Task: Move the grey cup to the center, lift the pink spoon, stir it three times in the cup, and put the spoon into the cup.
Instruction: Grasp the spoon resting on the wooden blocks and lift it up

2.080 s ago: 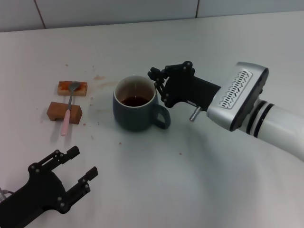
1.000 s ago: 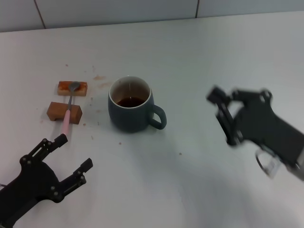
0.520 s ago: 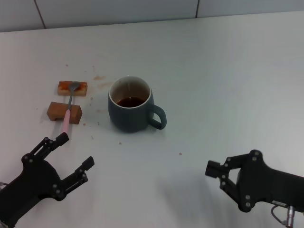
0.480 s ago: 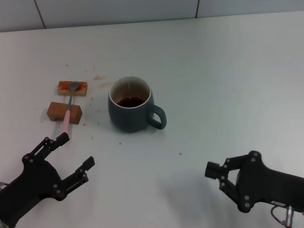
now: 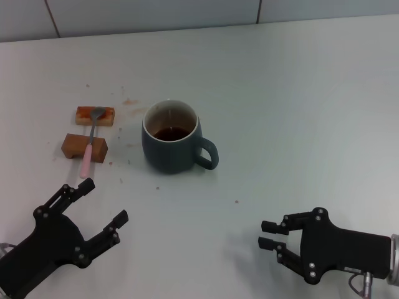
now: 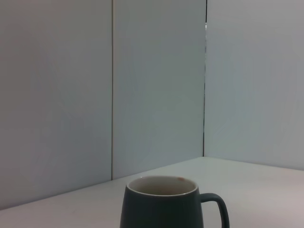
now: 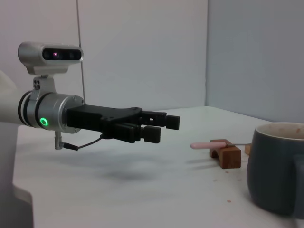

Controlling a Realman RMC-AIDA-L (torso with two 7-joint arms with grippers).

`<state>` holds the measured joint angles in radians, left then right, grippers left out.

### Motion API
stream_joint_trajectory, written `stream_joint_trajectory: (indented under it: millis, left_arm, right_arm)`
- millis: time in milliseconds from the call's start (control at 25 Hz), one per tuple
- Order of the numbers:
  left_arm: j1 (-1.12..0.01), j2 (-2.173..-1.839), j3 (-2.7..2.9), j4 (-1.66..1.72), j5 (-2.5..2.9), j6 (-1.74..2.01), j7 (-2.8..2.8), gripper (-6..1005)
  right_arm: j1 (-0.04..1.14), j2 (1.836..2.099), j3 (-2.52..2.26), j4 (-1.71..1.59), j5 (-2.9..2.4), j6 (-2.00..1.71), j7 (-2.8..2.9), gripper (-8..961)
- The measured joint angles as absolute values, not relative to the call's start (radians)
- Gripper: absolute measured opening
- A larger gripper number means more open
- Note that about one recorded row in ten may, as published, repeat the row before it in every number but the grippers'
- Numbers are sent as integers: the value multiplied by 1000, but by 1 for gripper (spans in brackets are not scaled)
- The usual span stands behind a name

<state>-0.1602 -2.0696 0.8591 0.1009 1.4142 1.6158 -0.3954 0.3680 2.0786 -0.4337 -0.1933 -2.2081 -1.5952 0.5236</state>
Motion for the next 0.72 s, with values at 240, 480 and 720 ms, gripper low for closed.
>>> stream_joint_trajectory:
  millis: [240,480,720]
  left_arm:
    - [-161,-2069,858,98,1414,1618,-395,828]
    - [-161,-2069,855,93,1414,1619,-395,828]
    - [-161,-2069,854,93,1414,1620,-395,829]
  right_arm:
    - [366,2080,-435,-198,-2206,-1595,517,261]
    - [369,2080,-434,-198,-2206,-1591,517,488]
    - [372,2080,-434,-195,-2206,-1586,516,616]
